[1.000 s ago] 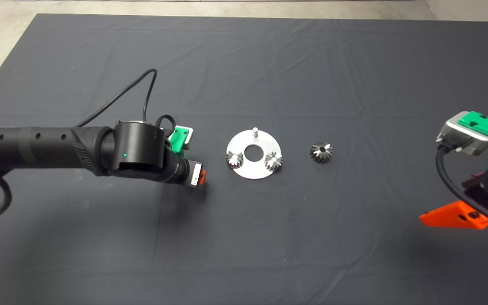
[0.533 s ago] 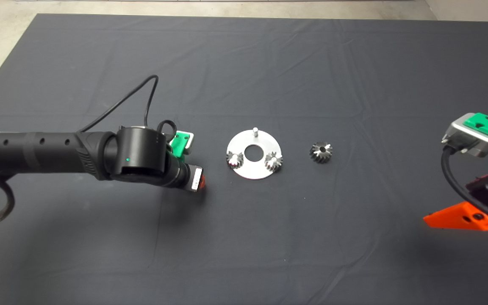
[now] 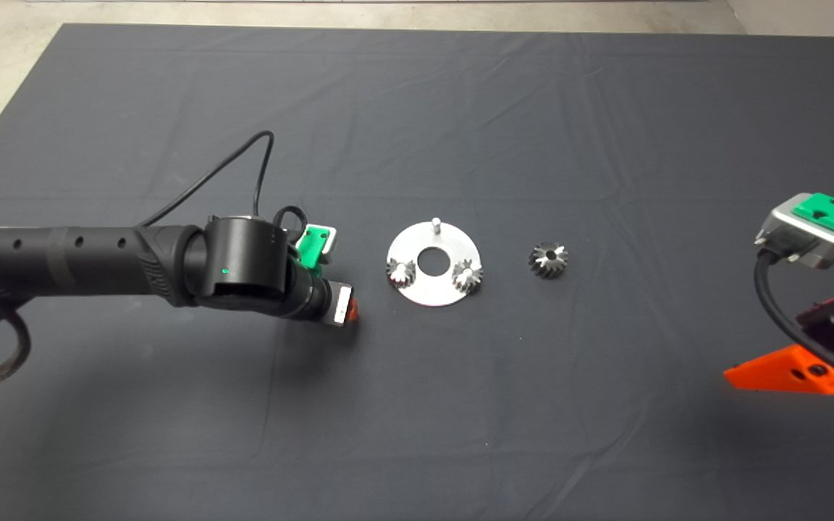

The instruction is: Remove an incorrectly installed larger gear and replace it with the correct smaller gear

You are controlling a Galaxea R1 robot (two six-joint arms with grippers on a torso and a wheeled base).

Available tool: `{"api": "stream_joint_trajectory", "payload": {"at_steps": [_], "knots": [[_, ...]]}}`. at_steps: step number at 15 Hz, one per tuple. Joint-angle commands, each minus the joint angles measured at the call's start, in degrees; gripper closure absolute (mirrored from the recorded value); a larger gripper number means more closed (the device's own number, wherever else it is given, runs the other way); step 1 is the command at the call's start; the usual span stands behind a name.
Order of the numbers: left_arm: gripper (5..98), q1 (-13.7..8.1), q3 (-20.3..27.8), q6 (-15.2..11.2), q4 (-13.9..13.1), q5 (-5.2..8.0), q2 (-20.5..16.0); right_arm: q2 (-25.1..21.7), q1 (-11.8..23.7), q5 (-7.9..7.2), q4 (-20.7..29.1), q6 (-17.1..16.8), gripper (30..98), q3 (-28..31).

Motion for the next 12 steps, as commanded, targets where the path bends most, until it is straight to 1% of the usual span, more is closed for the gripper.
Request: {"api": "stream_joint_trajectory", "payload": {"at_steps": [1,3,4,5,6,9,10,12], "knots": [[23.6,-0.7,-0.5,0.2,0.7,-0.02,-0.1,0.1,1.2,0.15,1.9,0.4,31.6,0.3],[28.9,-0.7,-1.0,0.7,0.8,-0.54,-0.2,0.1,1.2,0.15,1.9,0.4,31.6,0.3],[29.0,-0.6,-1.2,0.8,0.8,-0.62,-0.2,0.1,1.2,0.15,1.9,0.4,31.6,0.3],[29.6,-0.6,-1.1,0.8,0.8,-0.54,-0.2,0.1,1.2,0.15,2.0,0.4,31.6,0.3],[32.8,-0.6,-1.3,0.7,0.8,-0.59,-0.3,0.1,1.2,0.15,1.9,0.4,31.6,0.3],[34.0,-0.6,-1.8,0.8,0.8,-0.63,-0.2,0.1,1.2,0.15,2.0,0.4,31.6,0.3],[36.3,-0.6,-1.8,0.8,0.8,-0.63,-0.3,0.1,1.2,0.15,2.0,0.4,31.6,0.3],[37.1,-0.7,-1.8,0.6,0.7,-0.55,-0.3,0.1,1.2,0.15,2.0,0.4,31.6,0.3]]}}
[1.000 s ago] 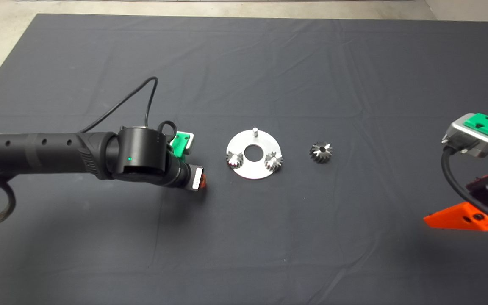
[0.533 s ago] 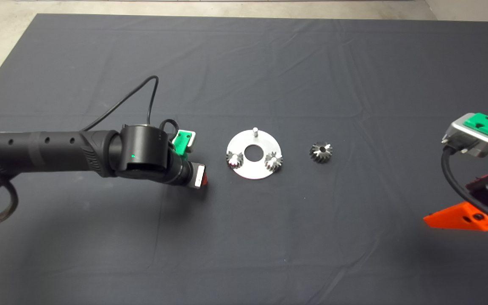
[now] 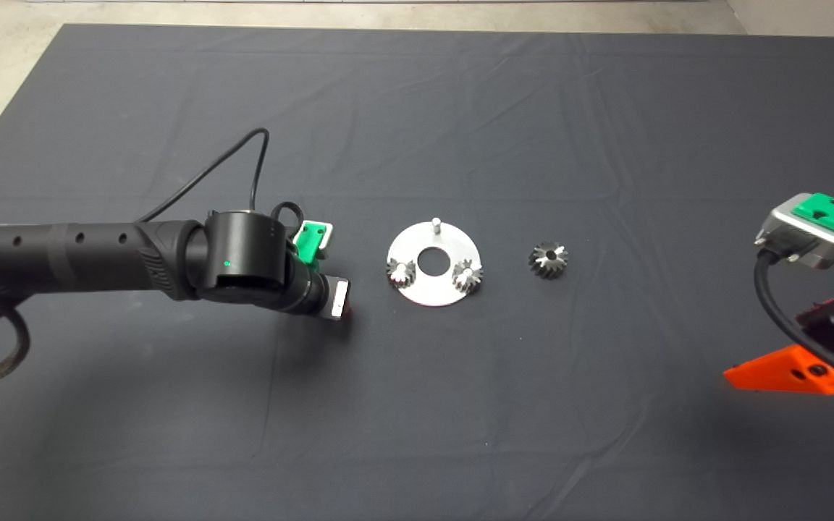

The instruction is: Remove an incorrectly installed larger gear and replace it with the correct smaller gear

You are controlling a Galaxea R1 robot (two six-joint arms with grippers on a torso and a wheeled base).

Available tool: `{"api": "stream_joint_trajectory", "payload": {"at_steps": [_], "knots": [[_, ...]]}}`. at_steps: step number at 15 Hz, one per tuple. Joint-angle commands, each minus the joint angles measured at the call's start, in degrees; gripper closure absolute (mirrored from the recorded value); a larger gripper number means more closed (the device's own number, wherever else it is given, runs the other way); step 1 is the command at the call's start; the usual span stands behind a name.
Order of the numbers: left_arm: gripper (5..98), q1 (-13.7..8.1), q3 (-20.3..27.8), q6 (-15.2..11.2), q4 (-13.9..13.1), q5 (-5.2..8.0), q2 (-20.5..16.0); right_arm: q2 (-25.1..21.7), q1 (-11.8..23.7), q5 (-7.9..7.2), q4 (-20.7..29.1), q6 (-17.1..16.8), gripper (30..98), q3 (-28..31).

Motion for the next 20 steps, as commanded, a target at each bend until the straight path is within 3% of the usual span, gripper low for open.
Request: {"api": "stream_joint_trajectory", "payload": {"at_steps": [1,15,18,20], "knots": [[40.7,-0.5,-0.5,0.1,0.8,-0.19,-0.1,0.1,1.2,0.15,2.0,0.4,31.6,0.3],[57.2,-0.5,0.0,0.0,0.8,-0.17,0.1,0.1,1.2,0.15,2.0,0.4,31.6,0.3],[61.8,-0.6,-0.5,-0.1,0.7,1.94,1.9,0.0,1.2,0.15,2.0,0.4,31.6,0.3],[62.8,-0.6,-0.5,-0.1,0.7,2.01,2.2,0.1,1.2,0.15,2.0,0.4,31.6,0.3]]}}
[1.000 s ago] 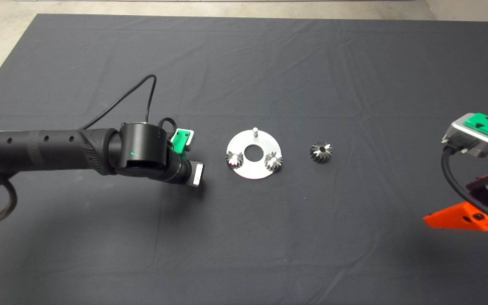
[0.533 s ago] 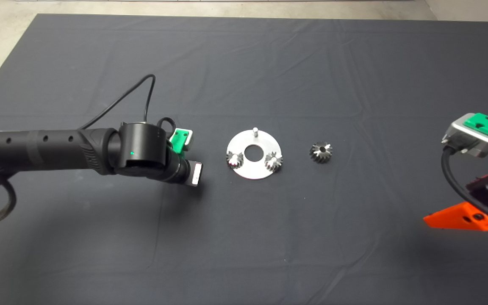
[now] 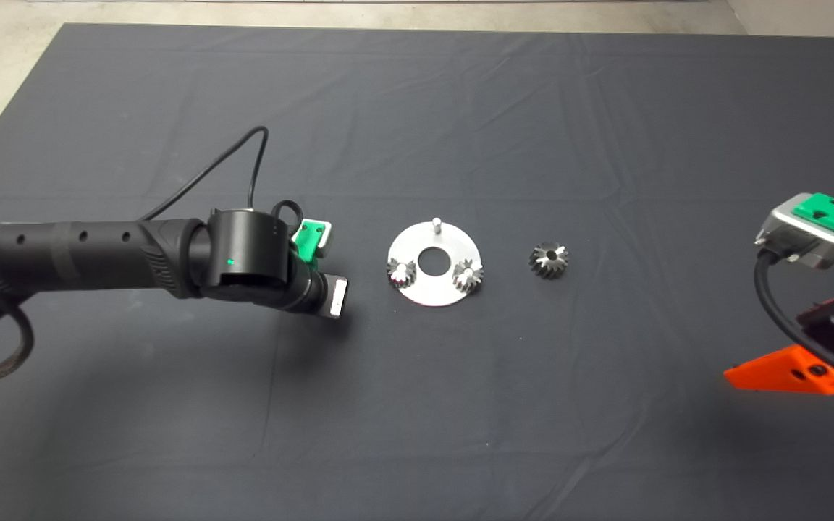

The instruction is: Remove an incorrectly installed larger gear and replace it with the correct smaller gear

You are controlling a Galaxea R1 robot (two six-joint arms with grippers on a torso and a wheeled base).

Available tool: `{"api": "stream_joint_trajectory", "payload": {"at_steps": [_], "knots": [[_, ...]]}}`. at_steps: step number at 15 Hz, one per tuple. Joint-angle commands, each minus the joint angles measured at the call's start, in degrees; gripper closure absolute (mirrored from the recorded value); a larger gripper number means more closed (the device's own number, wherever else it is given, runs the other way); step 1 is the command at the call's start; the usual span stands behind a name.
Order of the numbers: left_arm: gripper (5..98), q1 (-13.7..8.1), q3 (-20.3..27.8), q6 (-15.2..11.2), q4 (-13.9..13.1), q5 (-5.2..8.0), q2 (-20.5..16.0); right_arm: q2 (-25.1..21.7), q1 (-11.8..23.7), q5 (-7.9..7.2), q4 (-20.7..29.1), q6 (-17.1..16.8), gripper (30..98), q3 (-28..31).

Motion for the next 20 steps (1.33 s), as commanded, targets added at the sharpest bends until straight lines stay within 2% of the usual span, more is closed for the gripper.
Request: {"api": "stream_joint_trajectory", "payload": {"at_steps": [1,2,5,7,11,12,13,15,16,18,20], "knots": [[64.4,-0.5,0.0,0.0,0.6,-0.95,0.5,0.1,1.2,0.14,2.0,0.4,31.6,0.3],[64.4,-0.5,0.0,0.0,0.6,-1.04,0.5,0.0,1.2,0.14,2.0,0.4,31.6,0.3],[66.0,-0.6,-0.5,-0.4,0.5,-0.08,1.4,0.0,1.2,0.14,2.0,0.5,31.6,0.3],[66.1,-1.1,-0.3,-0.5,0.4,0.1,1.6,0.0,1.2,0.14,2.0,0.5,31.6,0.3],[67.7,-5.7,-0.3,-1.0,-0.3,0.01,2.1,0.0,1.2,0.14,2.1,0.5,31.6,0.3],[67.7,-7.3,-0.3,-1.6,-2.1,0.01,3.0,0.0,1.2,0.14,2.1,0.5,31.6,0.3],[67.7,-9.7,-0.6,-3.0,-5.4,0.01,4.3,0.0,1.2,0.14,2.0,0.5,31.6,0.3],[67.7,-13.1,-1.7,-5.0,-6.7,0.01,6.3,0.2,1.2,0.14,2.0,0.5,31.6,0.3],[67.8,-13.9,-3.5,-5.1,-7.0,0.01,7.9,0.2,1.2,0.14,2.0,0.5,31.6,0.3],[67.9,-14.6,-7.7,-5.1,-9.4,-0.25,13.0,0.3,1.2,0.14,1.9,0.5,31.6,0.3],[68.0,-15.1,-16.1,-4.6,-9.6,-0.16,20.3,0.7,1.2,0.14,1.9,0.5,31.6,0.3]]}}
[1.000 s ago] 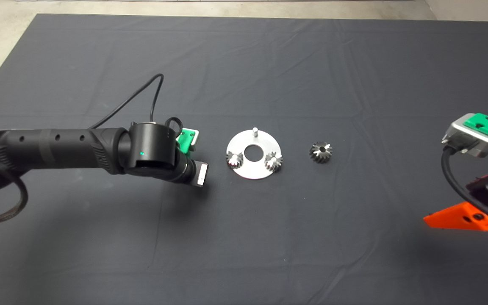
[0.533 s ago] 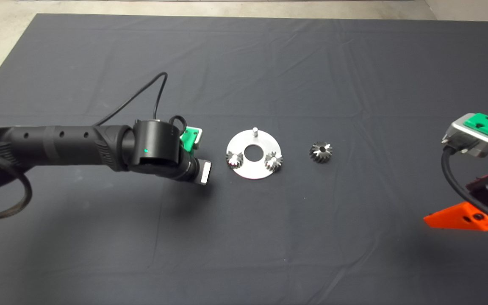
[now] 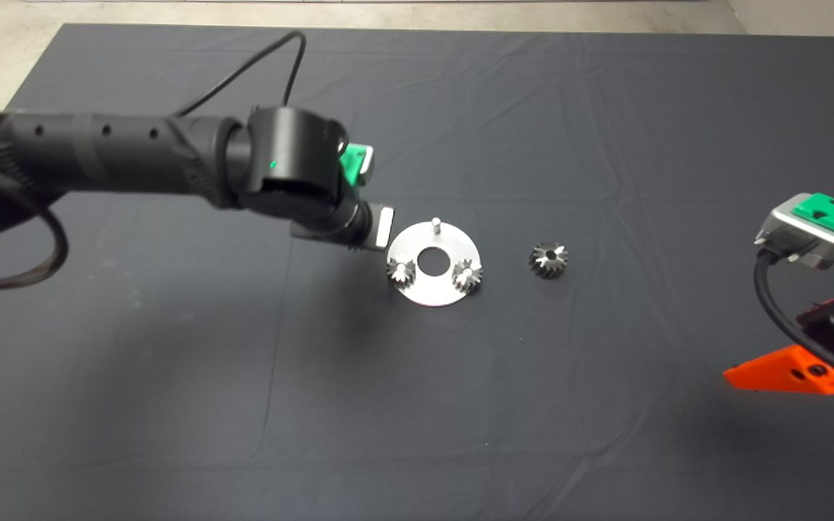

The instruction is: Remove an incorrectly installed larger gear and replace it with the correct smaller gear

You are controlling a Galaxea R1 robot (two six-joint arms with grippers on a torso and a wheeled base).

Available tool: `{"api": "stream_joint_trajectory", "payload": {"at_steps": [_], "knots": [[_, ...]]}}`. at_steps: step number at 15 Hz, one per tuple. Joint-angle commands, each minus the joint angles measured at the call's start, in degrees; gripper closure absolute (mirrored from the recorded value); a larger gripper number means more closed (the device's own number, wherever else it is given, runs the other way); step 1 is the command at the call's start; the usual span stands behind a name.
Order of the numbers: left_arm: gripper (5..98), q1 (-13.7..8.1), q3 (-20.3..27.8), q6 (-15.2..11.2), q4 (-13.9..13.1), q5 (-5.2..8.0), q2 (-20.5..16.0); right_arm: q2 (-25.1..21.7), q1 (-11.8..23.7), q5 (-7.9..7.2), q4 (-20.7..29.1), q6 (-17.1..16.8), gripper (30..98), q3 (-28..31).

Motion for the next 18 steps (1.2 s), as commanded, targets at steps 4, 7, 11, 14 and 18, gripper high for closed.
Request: {"api": "stream_joint_trajectory", "payload": {"at_steps": [4,7,11,14,18], "knots": [[68.0,-1.9,-16.9,1.7,-2.3,-4.44,14.9,0.6,1.1,0.26,1.9,0.5,31.6,0.3],[68.1,-1.8,-21.4,4.7,-3.3,-8.91,15.0,1.4,1.1,0.26,1.9,0.5,31.6,0.3],[68.1,-1.8,-21.6,4.9,-3.3,-8.91,15.2,2.0,1.1,0.26,1.8,0.5,31.6,0.2],[68.2,-1.6,-22.5,6.6,-3.3,-8.82,15.2,2.1,1.1,0.26,1.9,0.6,31.6,0.3],[68.2,-0.4,-21.9,7.6,-3.2,-8.73,15.3,2.1,1.1,0.17,1.9,1.1,31.6,0.3]]}}
